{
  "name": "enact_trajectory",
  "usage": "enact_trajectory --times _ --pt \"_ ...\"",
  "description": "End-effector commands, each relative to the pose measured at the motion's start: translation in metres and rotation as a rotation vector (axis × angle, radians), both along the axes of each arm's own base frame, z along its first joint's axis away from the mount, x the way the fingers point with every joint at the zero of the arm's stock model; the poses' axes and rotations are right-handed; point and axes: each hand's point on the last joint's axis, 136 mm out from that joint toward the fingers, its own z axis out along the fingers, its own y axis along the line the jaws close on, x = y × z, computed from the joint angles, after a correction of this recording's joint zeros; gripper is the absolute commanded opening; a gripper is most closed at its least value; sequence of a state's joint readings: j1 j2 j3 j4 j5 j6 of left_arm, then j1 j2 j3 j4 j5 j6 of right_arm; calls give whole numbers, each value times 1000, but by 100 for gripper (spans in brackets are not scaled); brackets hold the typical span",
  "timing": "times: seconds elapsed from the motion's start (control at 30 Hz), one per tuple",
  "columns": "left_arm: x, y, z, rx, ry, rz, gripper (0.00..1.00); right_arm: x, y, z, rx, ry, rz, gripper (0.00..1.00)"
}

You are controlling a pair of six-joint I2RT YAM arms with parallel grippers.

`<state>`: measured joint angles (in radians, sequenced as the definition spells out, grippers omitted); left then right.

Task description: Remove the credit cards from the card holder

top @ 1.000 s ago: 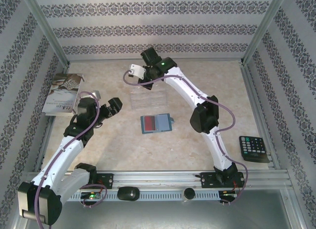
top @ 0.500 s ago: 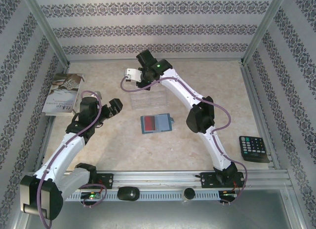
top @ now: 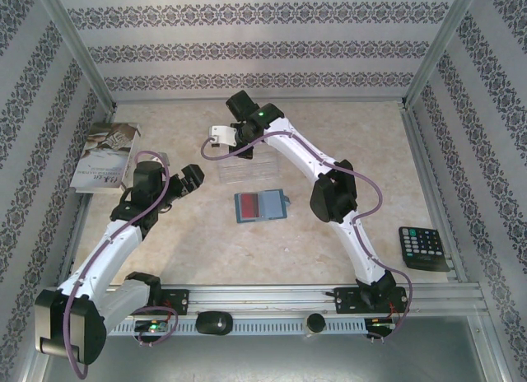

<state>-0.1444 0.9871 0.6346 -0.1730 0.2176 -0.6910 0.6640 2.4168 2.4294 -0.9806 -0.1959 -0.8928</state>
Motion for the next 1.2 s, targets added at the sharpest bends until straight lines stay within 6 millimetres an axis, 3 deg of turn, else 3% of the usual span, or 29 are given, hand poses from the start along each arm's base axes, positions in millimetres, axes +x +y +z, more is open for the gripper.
enact_trajectory --times 0.0,0.53,1.17 --pt "2 2 0 -3 4 -5 100 -9 5 12 15 -7 36 0" --pt "3 2 -6 -14 19 -3 100 4 11 -2 -2 -62 43 0" --pt "2 3 -6 -19 19 1 100 -1 16 -33 -22 -24 44 0"
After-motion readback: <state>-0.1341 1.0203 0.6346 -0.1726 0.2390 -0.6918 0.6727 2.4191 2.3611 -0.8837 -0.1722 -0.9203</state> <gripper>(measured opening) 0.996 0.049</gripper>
